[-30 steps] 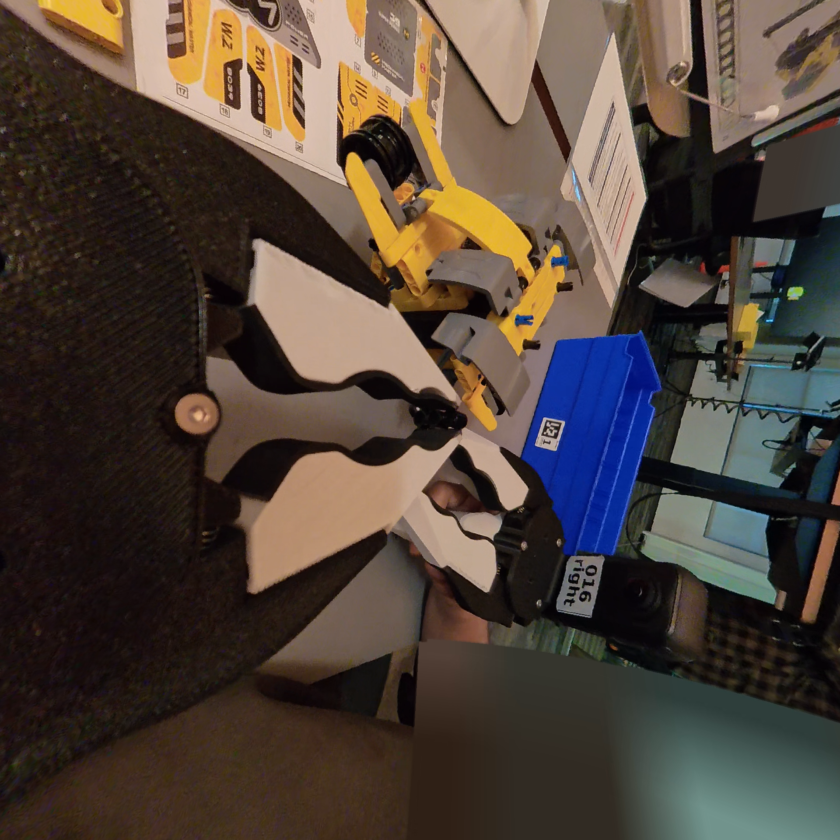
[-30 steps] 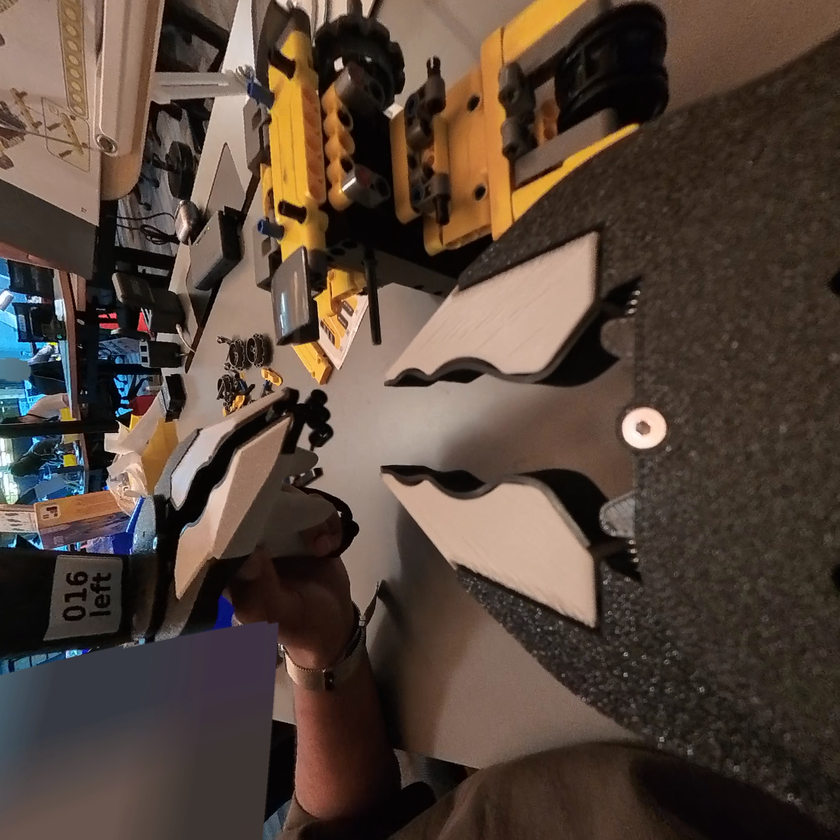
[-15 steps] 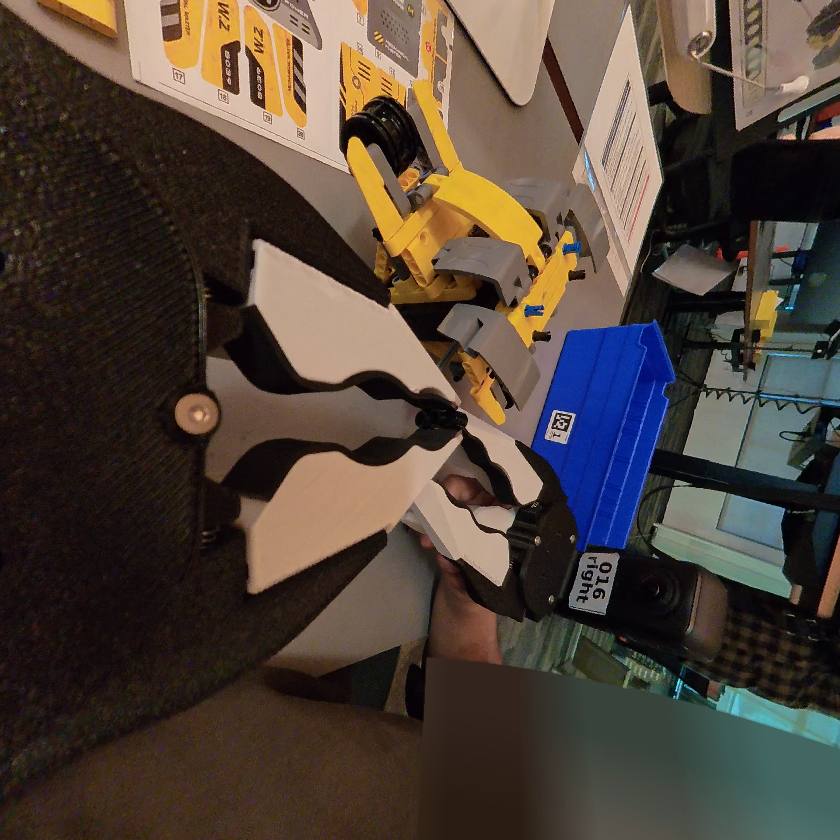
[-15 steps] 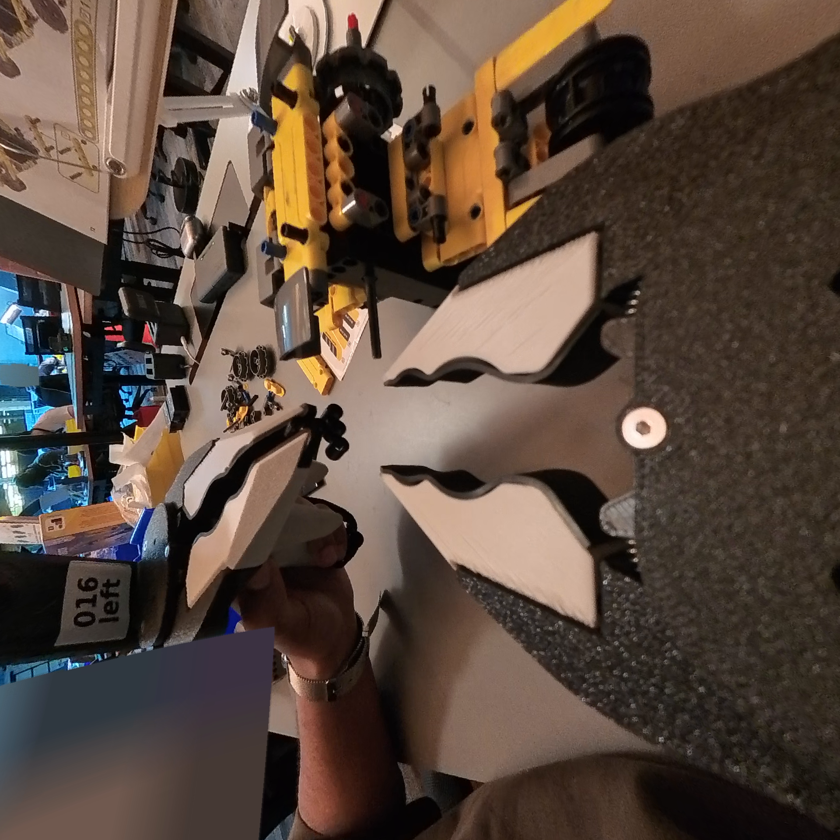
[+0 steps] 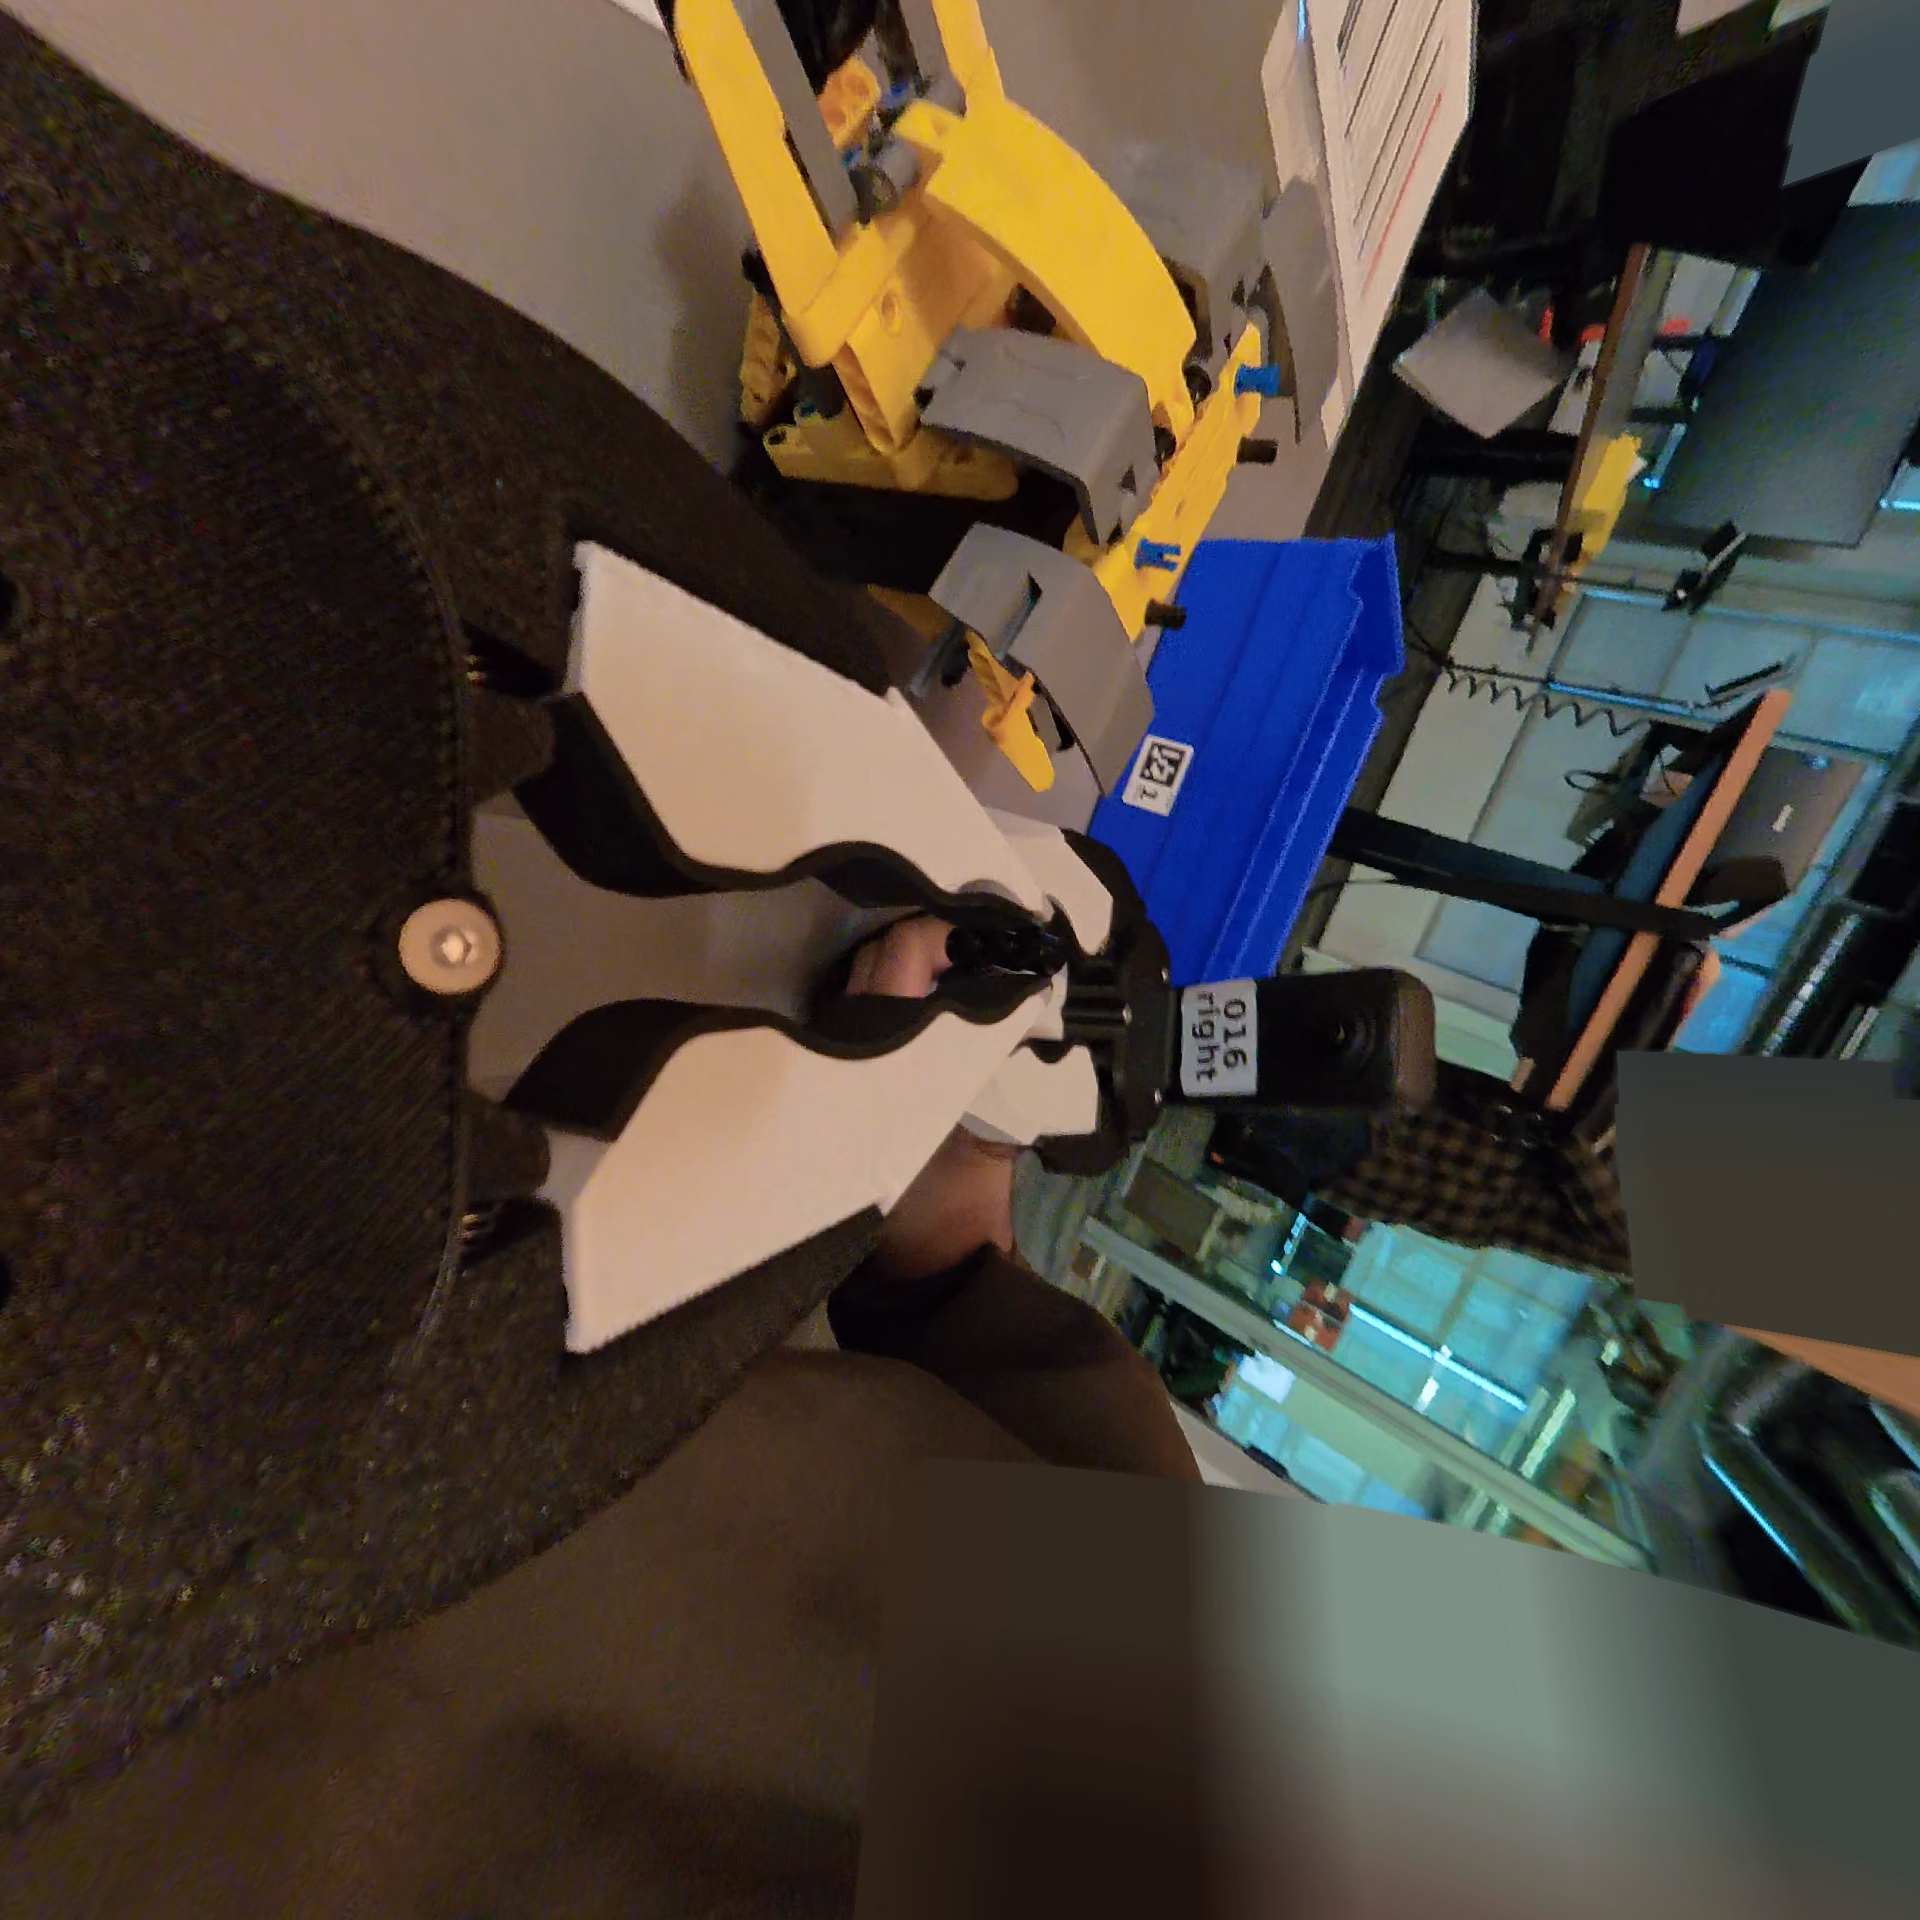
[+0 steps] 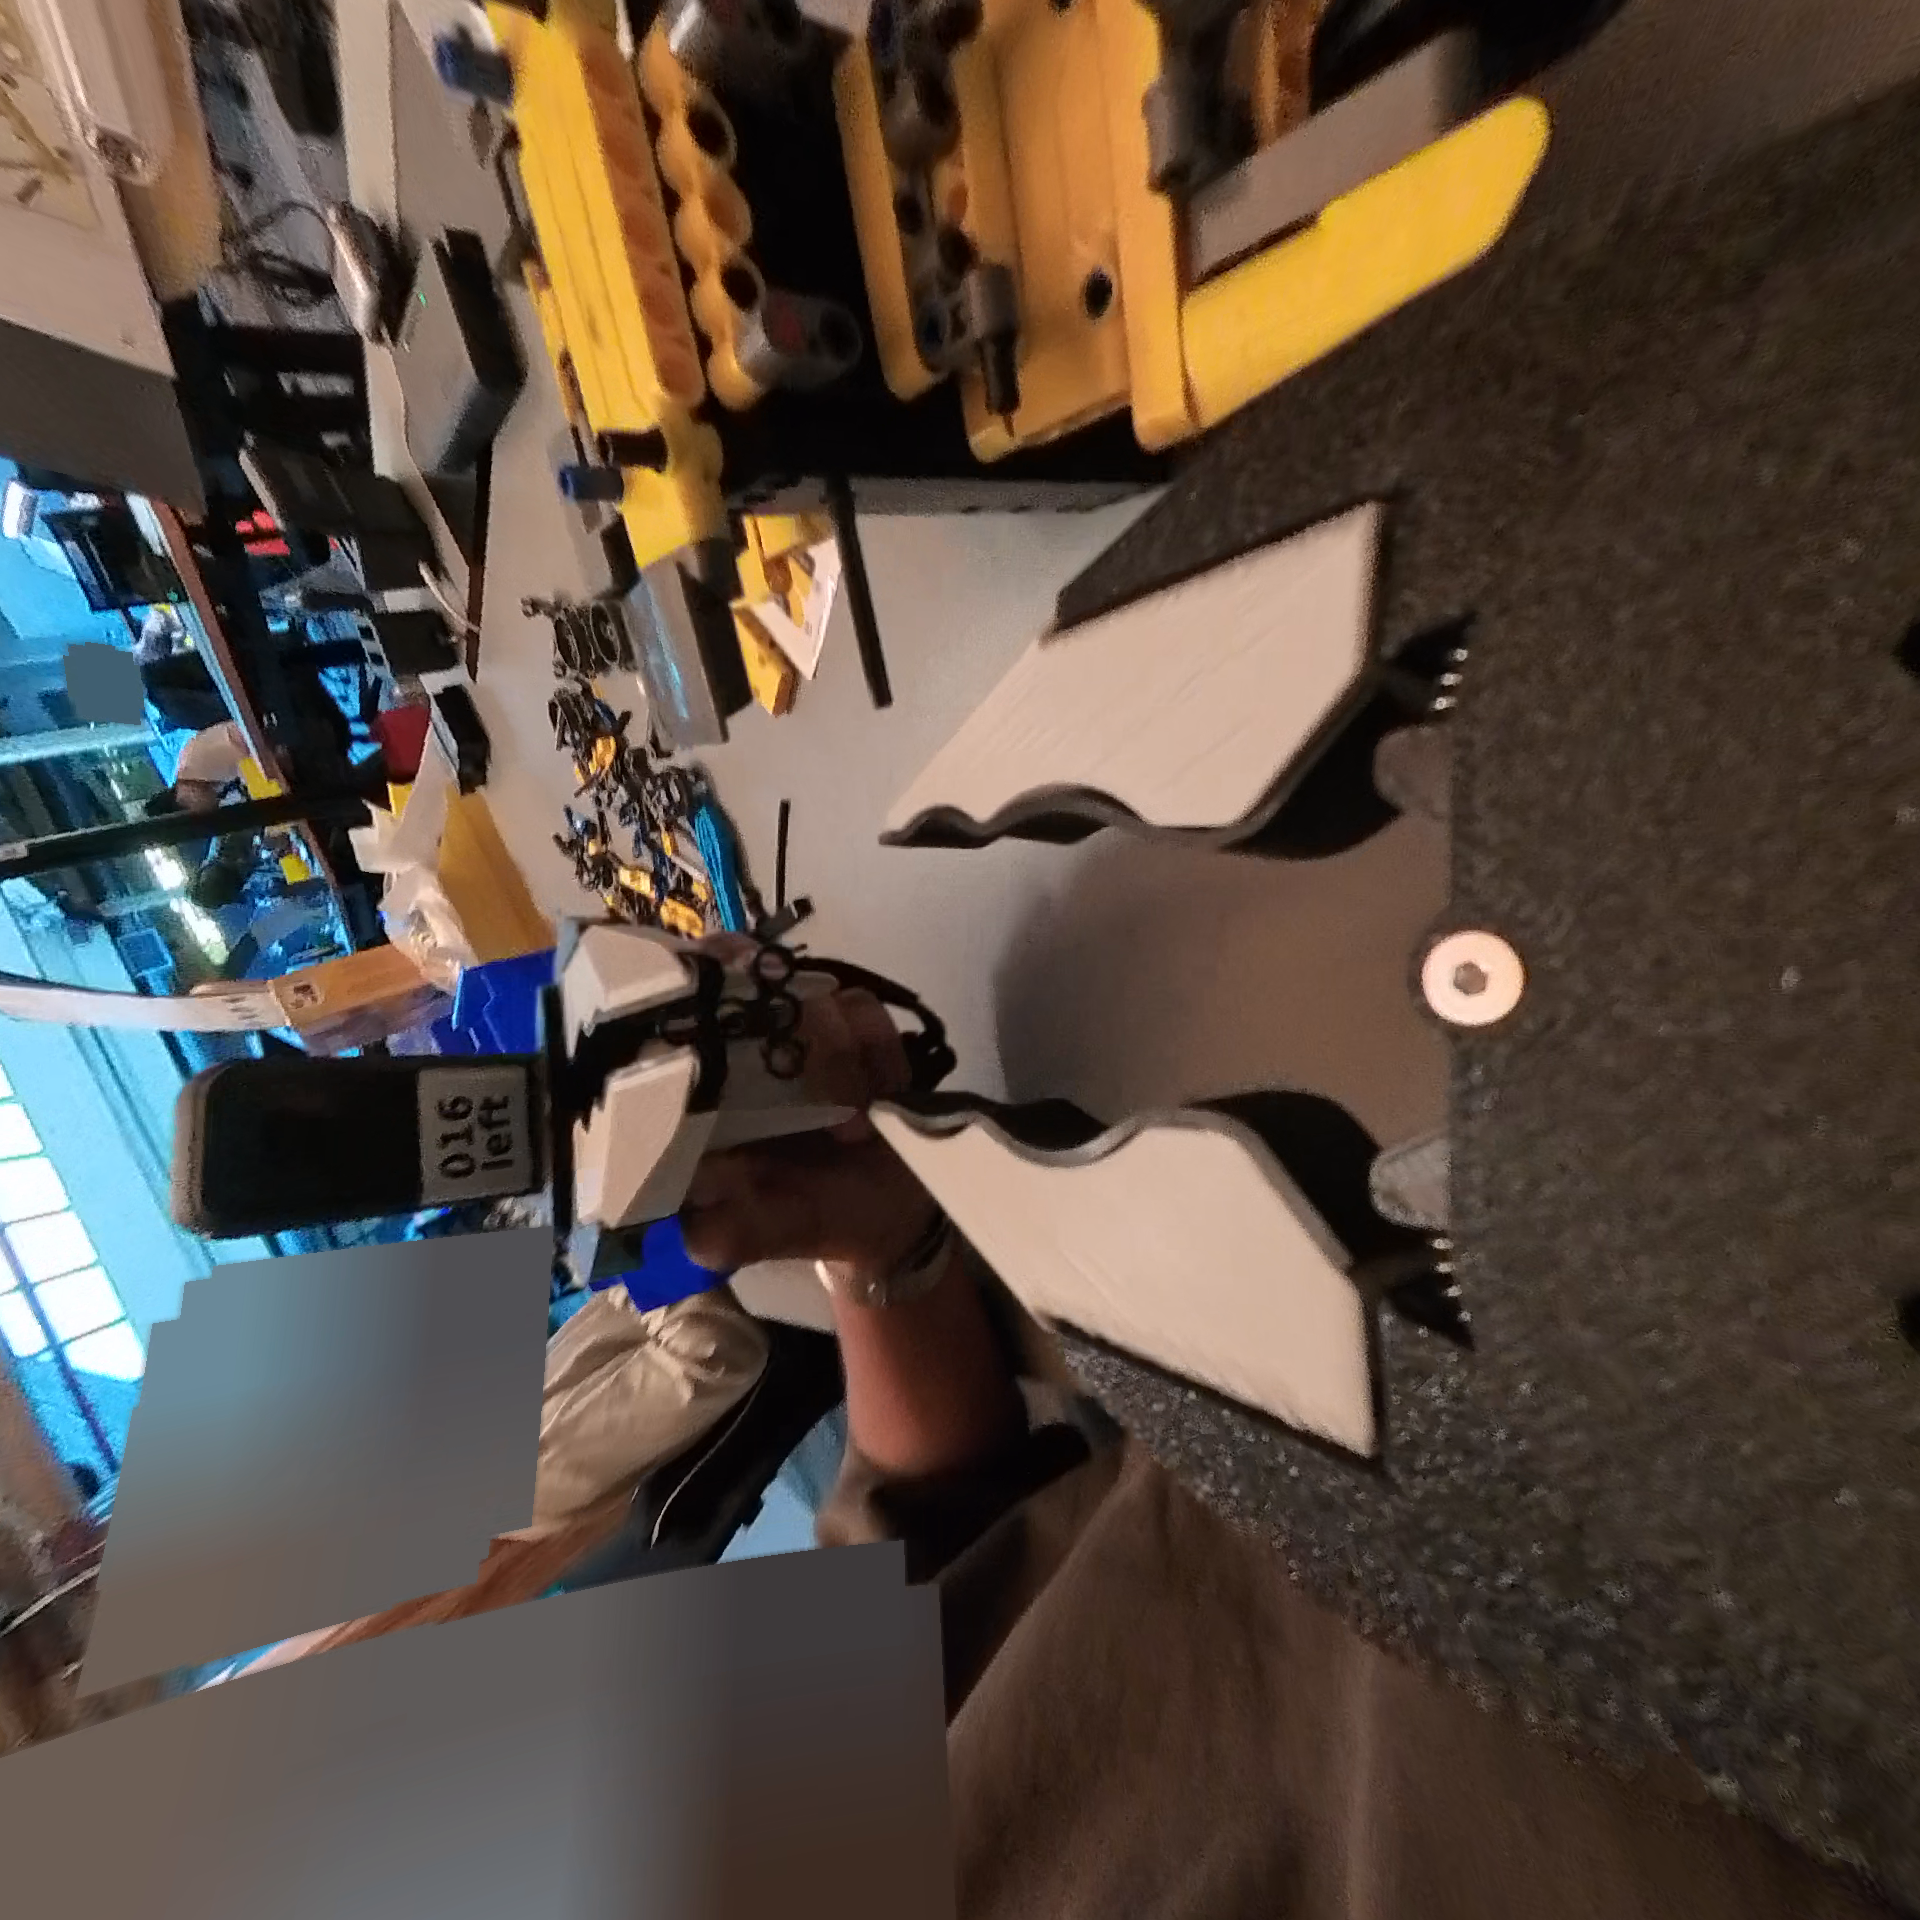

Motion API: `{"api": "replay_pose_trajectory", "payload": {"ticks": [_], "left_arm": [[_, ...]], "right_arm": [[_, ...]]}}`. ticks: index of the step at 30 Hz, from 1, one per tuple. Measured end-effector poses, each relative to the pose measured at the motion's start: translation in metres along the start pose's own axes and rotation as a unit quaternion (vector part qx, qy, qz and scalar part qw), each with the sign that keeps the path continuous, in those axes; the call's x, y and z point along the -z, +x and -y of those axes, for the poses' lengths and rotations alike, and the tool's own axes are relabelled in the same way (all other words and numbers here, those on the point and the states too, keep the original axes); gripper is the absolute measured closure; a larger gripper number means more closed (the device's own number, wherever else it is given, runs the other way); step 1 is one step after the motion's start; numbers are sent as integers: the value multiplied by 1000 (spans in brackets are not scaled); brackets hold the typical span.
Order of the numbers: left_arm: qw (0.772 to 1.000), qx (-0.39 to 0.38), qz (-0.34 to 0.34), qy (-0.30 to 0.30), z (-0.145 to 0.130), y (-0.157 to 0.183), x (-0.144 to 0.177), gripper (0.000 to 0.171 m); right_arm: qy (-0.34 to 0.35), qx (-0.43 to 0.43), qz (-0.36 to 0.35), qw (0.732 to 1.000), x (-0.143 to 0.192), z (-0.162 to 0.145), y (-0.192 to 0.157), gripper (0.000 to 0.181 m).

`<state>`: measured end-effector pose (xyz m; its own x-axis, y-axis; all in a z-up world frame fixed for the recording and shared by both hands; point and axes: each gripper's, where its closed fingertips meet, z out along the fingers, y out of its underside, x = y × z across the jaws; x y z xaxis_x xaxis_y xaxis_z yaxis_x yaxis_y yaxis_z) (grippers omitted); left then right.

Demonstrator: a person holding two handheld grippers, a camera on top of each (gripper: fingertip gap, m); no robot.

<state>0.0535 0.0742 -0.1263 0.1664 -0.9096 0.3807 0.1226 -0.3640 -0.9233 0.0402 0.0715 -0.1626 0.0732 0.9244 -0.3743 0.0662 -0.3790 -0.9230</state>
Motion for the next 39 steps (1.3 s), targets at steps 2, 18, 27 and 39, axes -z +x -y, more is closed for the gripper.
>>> {"api": "replay_pose_trajectory", "payload": {"ticks": [2, 18, 27, 39], "left_arm": [[1000, 12, -17, 9, 1, 4, -2, 165], [999, 13, -39, 19, -2, 12, -8, 165], [999, -13, -38, 10, -2, 11, -3, 166], [997, -64, -22, -27, -9, 8, 0, 166]], "right_arm": [[3, -18, 13, 1000, 0, 1, -2, 135], [44, -70, 86, 993, 6, 16, -20, 155], [58, -115, 106, 986, 10, 20, -18, 158], [69, -163, 133, 975, 14, 25, -17, 157]]}}
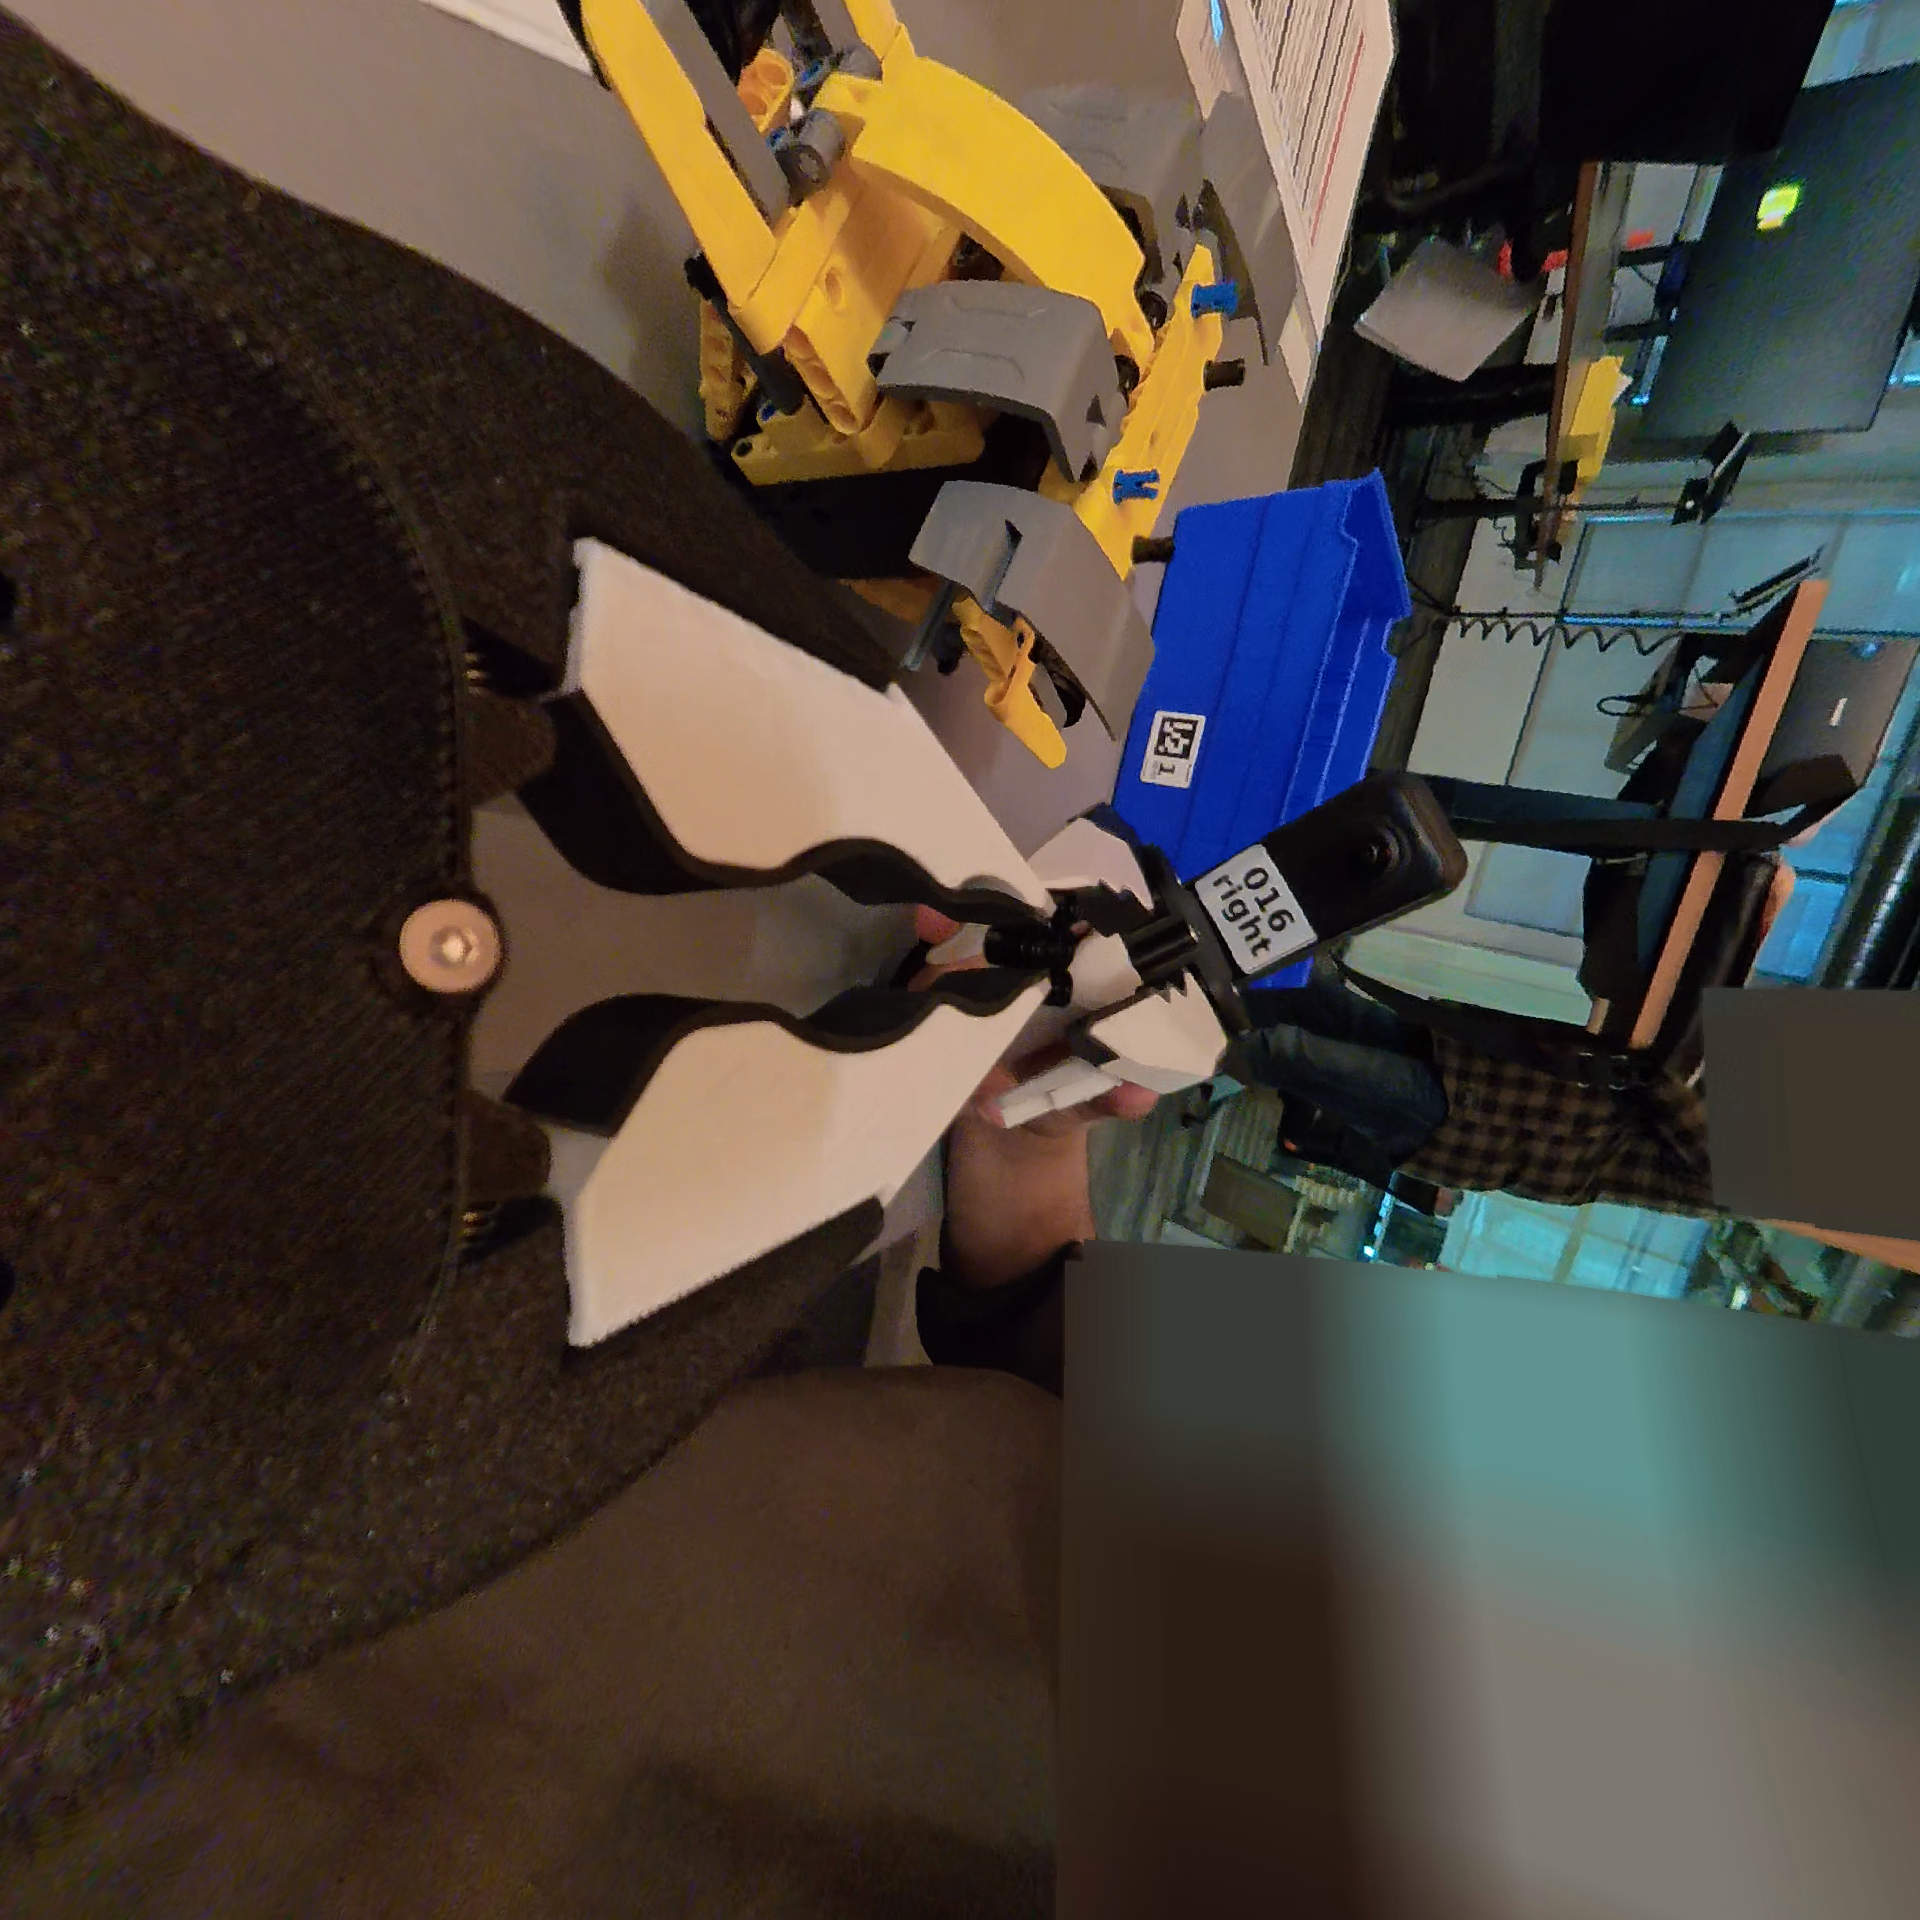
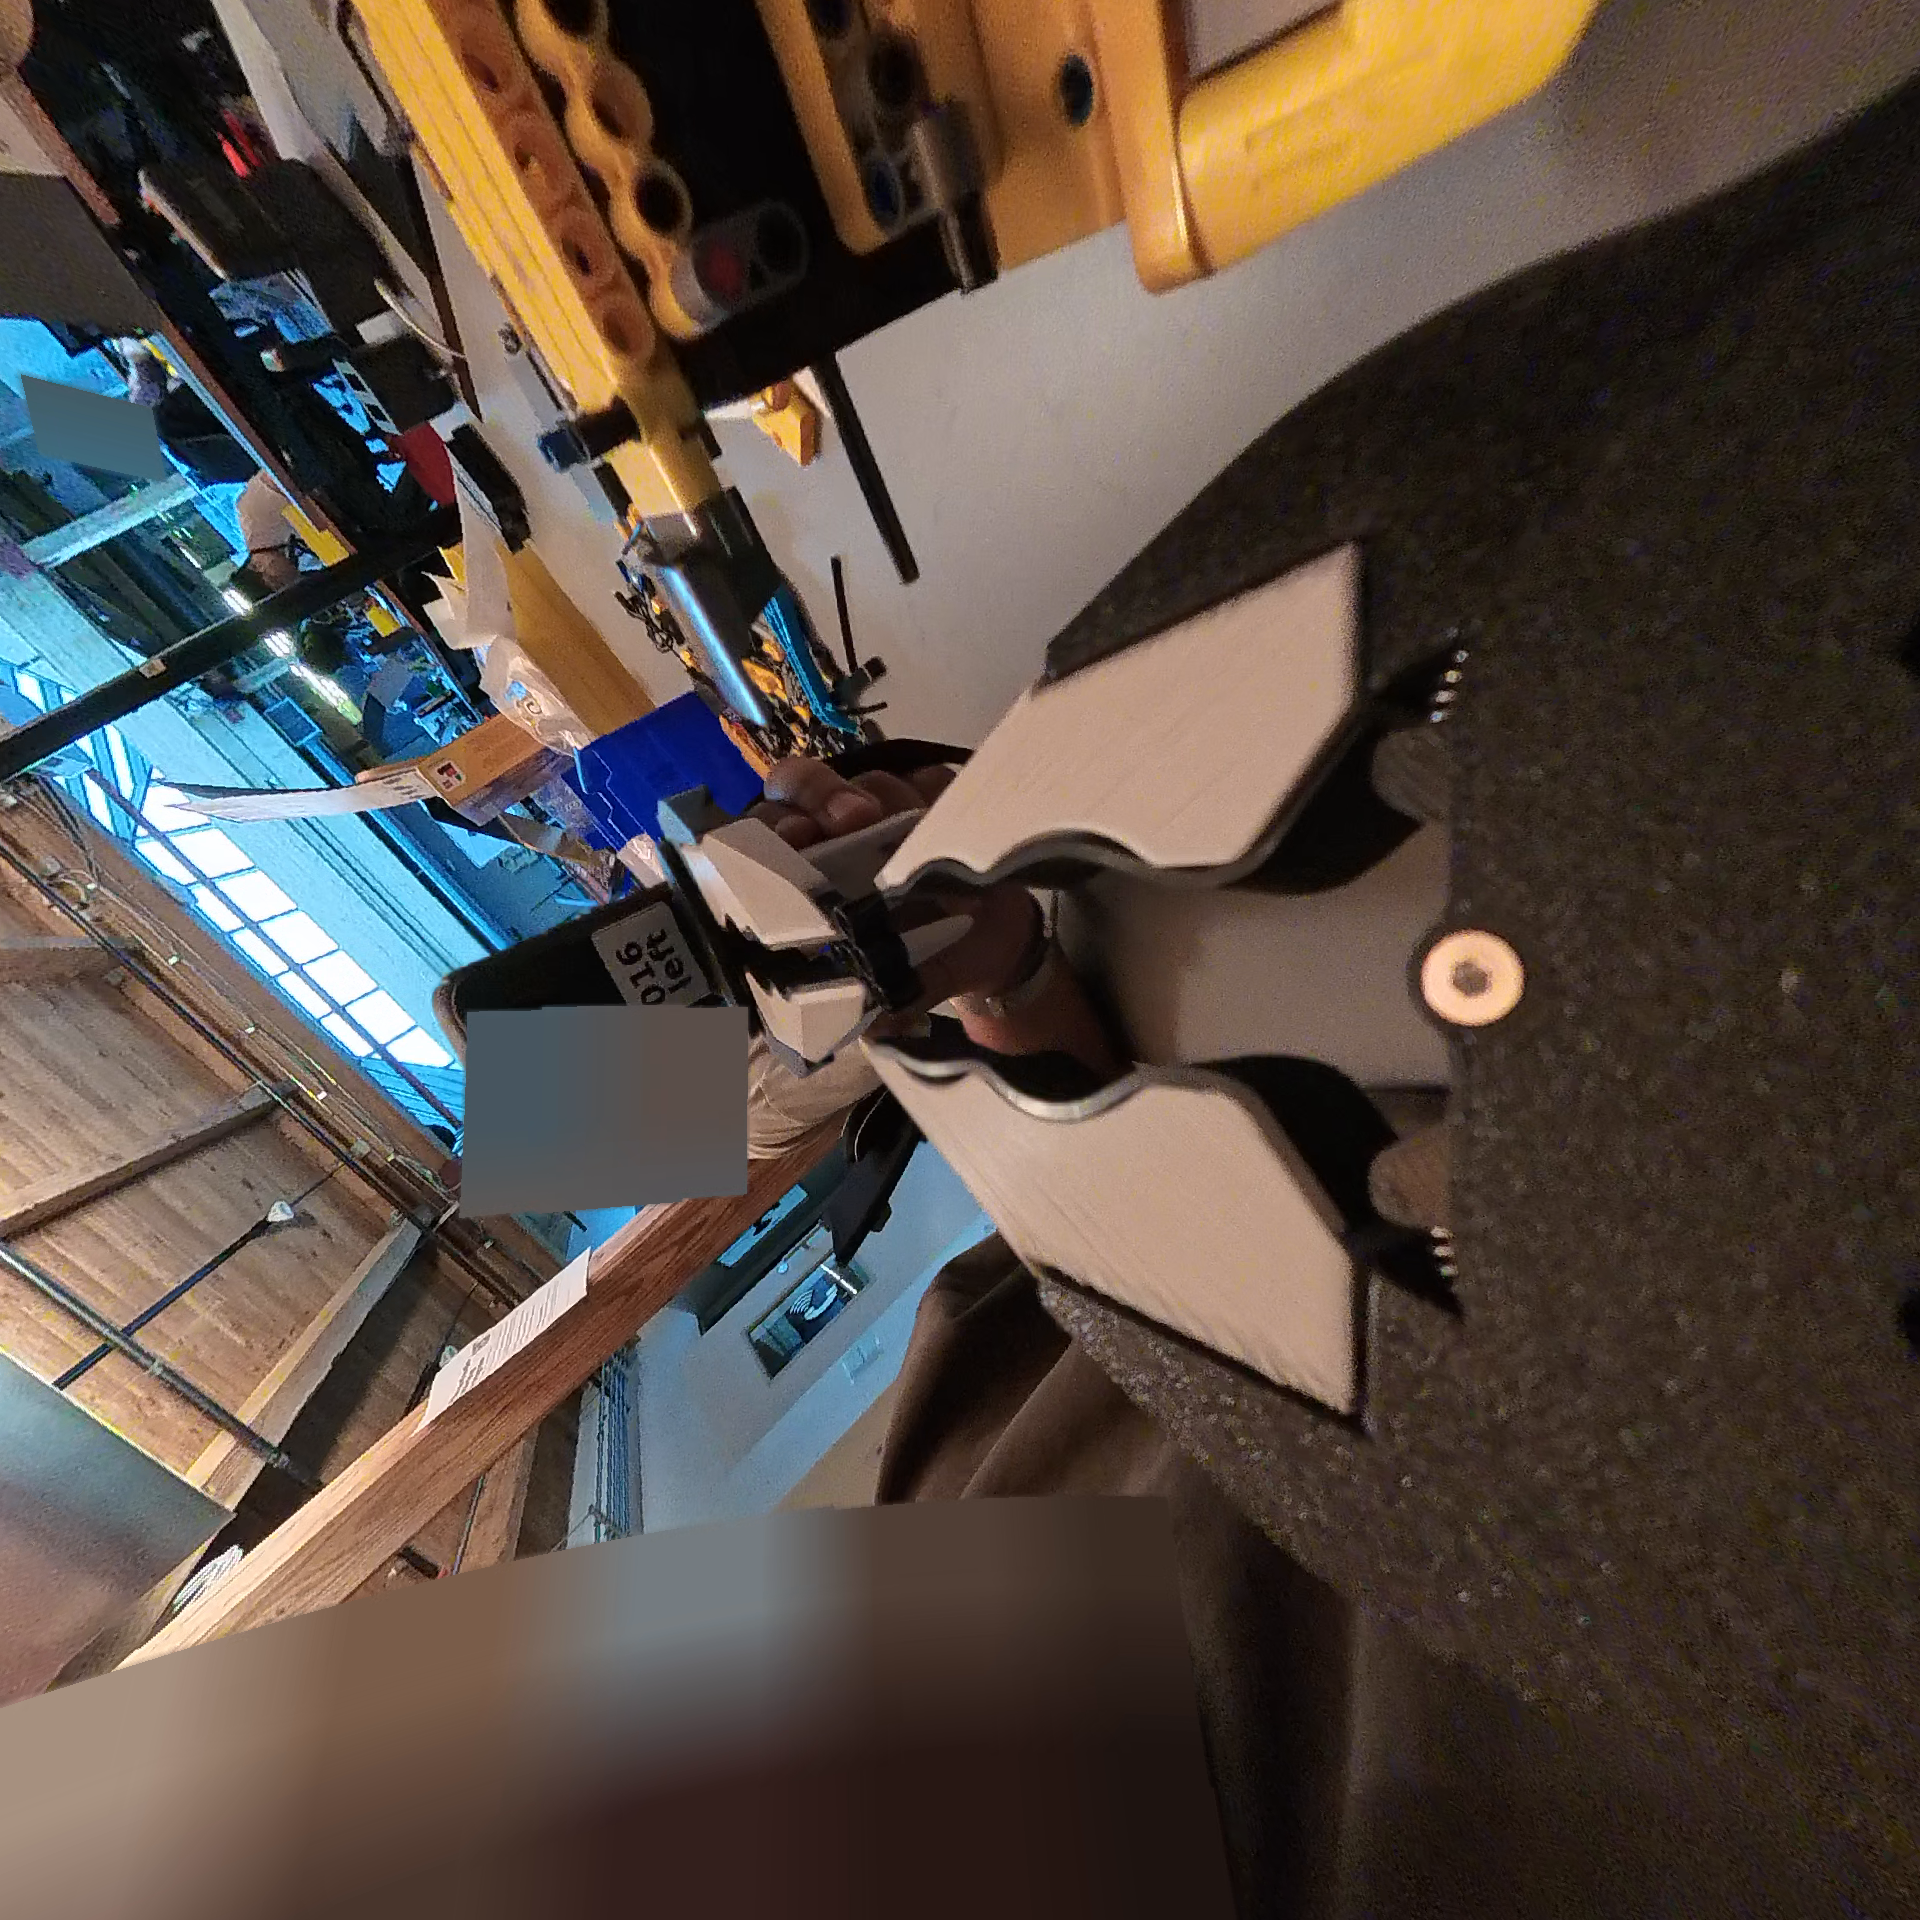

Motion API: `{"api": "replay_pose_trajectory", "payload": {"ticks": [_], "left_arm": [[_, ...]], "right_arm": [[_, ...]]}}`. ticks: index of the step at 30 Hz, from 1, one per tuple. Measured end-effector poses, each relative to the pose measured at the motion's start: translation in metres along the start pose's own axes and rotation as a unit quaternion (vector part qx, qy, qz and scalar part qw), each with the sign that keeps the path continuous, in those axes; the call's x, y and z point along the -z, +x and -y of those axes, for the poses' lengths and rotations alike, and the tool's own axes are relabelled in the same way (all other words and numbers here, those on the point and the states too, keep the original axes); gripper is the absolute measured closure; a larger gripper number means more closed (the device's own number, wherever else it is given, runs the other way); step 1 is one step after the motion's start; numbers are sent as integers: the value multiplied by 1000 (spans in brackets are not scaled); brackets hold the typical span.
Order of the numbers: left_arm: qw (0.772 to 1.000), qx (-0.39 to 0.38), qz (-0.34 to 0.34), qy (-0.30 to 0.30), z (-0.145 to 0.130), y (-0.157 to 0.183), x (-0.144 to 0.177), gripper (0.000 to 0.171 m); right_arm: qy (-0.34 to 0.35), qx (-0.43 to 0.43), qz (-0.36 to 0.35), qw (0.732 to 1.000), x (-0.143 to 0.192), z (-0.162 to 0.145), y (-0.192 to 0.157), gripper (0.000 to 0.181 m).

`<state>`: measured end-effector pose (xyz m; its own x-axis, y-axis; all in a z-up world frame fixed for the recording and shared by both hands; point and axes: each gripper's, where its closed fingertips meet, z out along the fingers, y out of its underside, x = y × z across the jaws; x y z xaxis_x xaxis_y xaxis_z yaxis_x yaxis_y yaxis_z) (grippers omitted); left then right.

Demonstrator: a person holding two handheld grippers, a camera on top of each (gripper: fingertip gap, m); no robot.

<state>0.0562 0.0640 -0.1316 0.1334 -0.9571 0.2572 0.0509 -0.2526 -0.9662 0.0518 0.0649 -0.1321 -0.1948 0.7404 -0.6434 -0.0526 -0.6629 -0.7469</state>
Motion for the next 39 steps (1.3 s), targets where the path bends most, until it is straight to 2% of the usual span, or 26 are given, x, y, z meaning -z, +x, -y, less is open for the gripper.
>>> {"api": "replay_pose_trajectory", "payload": {"ticks": [3, 11, 14, 19, 24, 30, 39], "left_arm": [[999, -32, 15, -22, -5, -2, 0, 166], [987, -117, 64, -85, -20, -9, -2, 164], [991, -93, 55, -85, -23, -10, -3, 154], [997, 1, 23, -73, -27, -15, -3, 140], [998, 37, 6, -55, -26, -18, 1, 149], [998, 35, 5, -50, -24, -18, 3, 157], [998, 42, -7, -43, -23, -14, 1, 160]], "right_arm": [[-4, -13, -2, 1000, 0, -1, 3, 155], [-23, 11, -48, 999, 2, -6, 16, 171], [-31, 41, -73, 996, 3, -7, 21, 172], [-50, 124, -117, 984, 3, -9, 25, 172], [-62, 196, -149, 967, 2, -10, 24, 173], [-68, 245, -164, 953, 1, -11, 24, 172], [-64, 268, -169, 946, 2, -8, 22, 173]]}}
